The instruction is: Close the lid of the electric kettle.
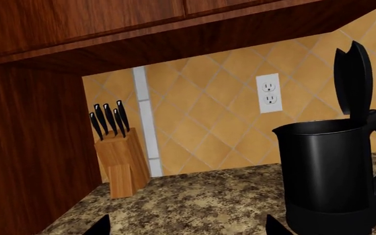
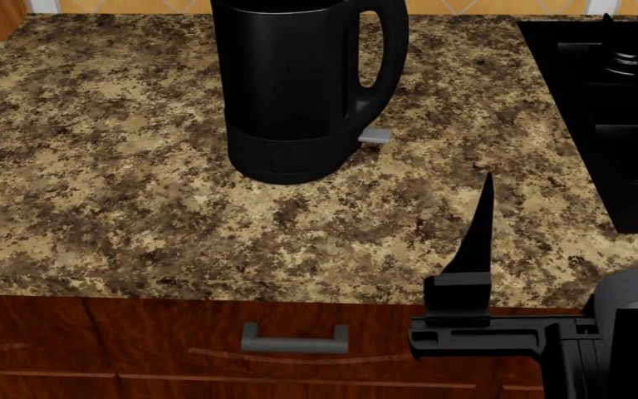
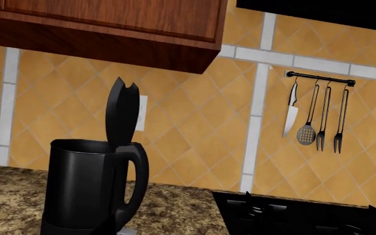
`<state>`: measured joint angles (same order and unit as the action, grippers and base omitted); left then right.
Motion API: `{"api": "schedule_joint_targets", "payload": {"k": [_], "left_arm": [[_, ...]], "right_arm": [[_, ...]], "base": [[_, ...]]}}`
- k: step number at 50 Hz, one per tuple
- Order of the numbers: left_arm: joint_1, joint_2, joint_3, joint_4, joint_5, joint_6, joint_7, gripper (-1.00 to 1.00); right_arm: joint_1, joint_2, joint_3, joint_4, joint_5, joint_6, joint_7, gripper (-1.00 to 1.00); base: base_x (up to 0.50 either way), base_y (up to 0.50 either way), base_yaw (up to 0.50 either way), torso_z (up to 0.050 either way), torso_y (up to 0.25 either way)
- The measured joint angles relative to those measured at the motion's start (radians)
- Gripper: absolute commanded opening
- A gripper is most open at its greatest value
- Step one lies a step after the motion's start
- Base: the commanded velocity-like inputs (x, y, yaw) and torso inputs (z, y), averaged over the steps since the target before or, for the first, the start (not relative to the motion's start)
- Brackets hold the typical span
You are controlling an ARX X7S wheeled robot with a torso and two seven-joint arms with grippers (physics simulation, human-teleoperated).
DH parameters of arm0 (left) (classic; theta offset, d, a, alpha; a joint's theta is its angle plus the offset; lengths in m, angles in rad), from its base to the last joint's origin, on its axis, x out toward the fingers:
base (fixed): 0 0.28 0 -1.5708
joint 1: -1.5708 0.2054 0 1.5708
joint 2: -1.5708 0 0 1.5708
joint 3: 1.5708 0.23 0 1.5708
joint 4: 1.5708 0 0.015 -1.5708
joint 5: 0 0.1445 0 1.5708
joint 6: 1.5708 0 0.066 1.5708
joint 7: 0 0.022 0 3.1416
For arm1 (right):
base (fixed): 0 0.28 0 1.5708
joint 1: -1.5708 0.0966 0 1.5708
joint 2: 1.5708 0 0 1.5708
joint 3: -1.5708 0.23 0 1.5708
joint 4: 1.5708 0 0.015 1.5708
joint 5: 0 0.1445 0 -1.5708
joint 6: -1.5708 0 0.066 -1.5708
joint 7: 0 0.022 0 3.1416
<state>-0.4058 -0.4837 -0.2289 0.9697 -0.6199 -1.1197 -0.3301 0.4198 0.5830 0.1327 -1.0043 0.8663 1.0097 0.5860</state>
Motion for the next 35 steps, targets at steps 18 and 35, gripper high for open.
{"api": "schedule_joint_targets", "payload": {"k": [18,35], "left_arm": [[-0.028,-0.029,0.002,0.01,-0.022,-0.016,-0.021,1.0],[-0.027,-0.048,0.001,0.004,-0.031,-0.003,-0.032,1.0]], "right_arm": [[0.035,0.034,-0.014,0.003,0.033,-0.014,0.025,1.0],[0.035,0.051,-0.03,0.006,0.041,-0.036,0.044,1.0]], "base": [[0.24,0.0,0.0,0.0,0.0],[0.5,0.0,0.0,0.0,0.0]]}}
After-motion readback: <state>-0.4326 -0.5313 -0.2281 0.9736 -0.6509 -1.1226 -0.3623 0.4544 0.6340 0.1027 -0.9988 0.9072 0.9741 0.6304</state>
